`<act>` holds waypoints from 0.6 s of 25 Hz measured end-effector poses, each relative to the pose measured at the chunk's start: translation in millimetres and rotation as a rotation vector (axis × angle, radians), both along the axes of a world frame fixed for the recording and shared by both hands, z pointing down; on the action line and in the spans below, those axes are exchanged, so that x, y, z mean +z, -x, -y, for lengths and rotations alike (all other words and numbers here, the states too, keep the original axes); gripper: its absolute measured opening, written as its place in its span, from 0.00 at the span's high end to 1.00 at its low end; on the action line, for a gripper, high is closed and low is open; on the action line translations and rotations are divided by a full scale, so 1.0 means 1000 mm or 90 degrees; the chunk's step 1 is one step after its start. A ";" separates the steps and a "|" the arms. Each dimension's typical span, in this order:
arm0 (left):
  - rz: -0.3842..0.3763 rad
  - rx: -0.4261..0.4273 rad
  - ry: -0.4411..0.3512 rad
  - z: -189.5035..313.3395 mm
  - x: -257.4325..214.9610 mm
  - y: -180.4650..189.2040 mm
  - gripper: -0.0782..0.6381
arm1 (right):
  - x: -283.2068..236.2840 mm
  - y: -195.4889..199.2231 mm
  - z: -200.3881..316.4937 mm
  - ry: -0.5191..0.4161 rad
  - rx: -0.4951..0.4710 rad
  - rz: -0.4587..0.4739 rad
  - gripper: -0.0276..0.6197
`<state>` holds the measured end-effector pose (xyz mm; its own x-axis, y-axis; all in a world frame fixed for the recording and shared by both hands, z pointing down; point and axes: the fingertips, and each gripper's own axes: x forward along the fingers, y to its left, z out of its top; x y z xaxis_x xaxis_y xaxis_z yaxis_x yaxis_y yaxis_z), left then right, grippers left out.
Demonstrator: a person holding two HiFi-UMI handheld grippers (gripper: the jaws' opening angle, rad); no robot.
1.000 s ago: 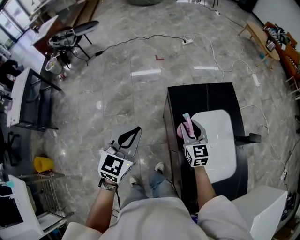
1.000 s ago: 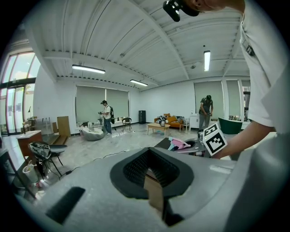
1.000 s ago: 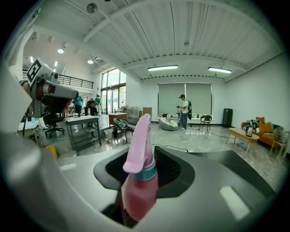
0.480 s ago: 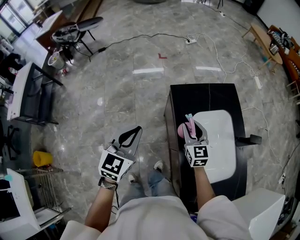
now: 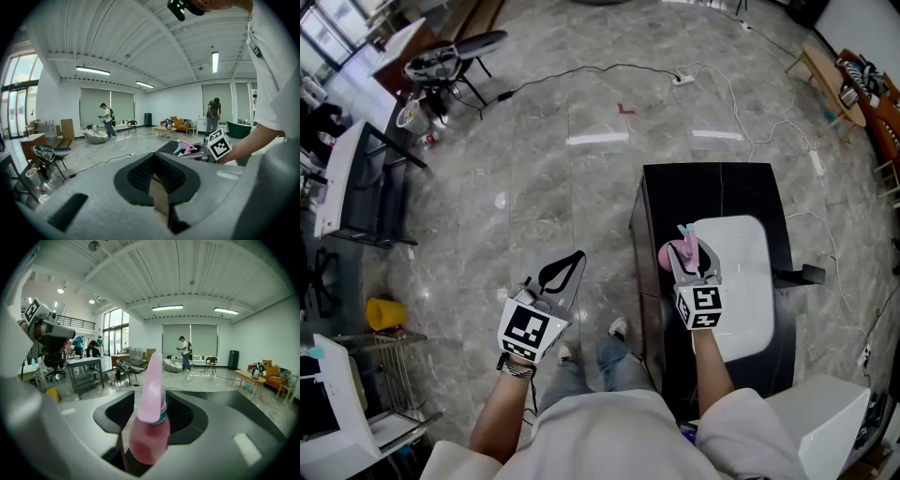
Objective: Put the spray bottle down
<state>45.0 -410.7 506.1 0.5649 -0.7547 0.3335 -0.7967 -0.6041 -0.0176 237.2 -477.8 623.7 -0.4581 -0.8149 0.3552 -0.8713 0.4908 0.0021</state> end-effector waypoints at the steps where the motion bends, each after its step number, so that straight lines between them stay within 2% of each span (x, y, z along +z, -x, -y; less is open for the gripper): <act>1: -0.002 -0.001 -0.003 -0.001 -0.002 0.001 0.89 | 0.000 0.000 -0.001 0.001 0.001 -0.001 0.63; 9: -0.002 -0.017 0.003 -0.014 0.003 0.024 0.89 | -0.004 0.004 -0.005 -0.002 0.017 -0.012 0.57; 15: -0.010 -0.014 -0.007 -0.023 -0.006 0.031 0.89 | -0.007 -0.005 -0.016 -0.010 0.060 -0.035 0.50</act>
